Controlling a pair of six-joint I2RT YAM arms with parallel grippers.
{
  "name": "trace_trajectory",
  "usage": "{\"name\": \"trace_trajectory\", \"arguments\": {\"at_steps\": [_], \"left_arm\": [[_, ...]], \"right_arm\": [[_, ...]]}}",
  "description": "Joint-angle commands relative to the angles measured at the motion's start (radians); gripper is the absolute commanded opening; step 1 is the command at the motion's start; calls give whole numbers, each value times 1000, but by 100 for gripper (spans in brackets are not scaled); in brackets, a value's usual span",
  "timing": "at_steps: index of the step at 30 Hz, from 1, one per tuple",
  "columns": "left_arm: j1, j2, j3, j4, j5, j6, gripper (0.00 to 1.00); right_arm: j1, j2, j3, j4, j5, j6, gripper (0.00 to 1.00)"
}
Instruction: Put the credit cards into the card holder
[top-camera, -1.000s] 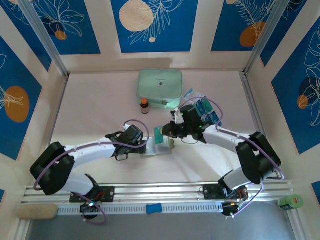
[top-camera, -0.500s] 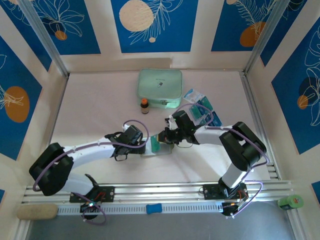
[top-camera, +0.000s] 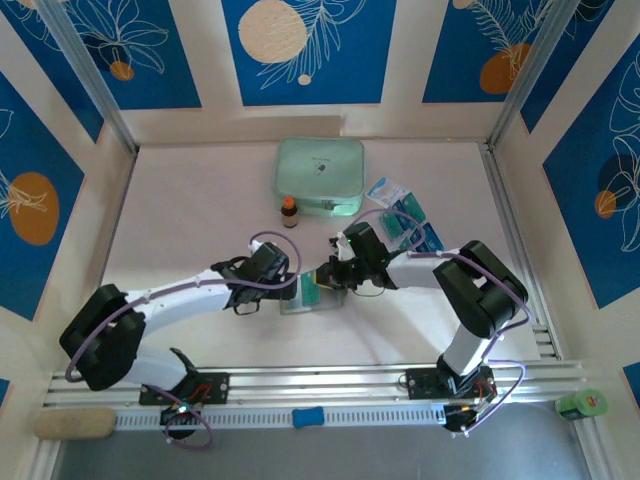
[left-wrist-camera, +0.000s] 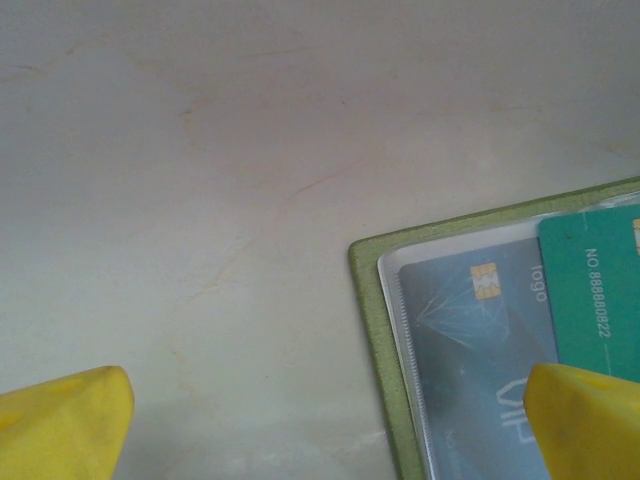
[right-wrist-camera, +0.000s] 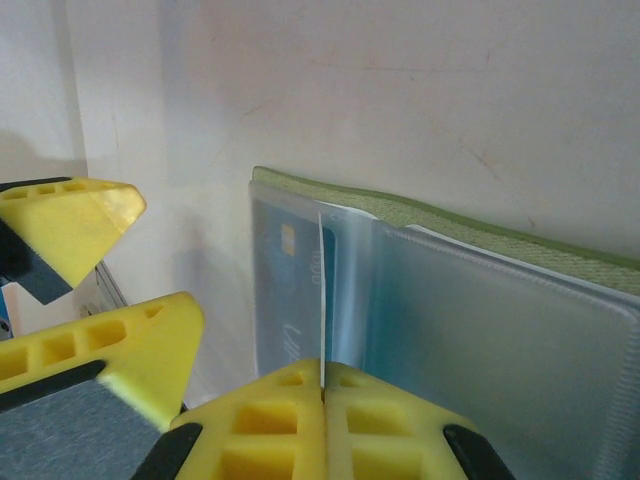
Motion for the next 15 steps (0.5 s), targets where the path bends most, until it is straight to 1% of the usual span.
{"name": "trace_trajectory", "arguments": {"at_steps": [1,6,15], "left_arm": [[2,31,13,-2,11,16,100],[0,53,-4,-1,6,15,100],[-2,59,-28,-22,-8,7,100]], "right_arm": [[6,12,-8,-1,-22,11,0],[-3,-11,-1,-12,-42,9,0],[-100,-136,-30,-12,-53,12,0]]}}
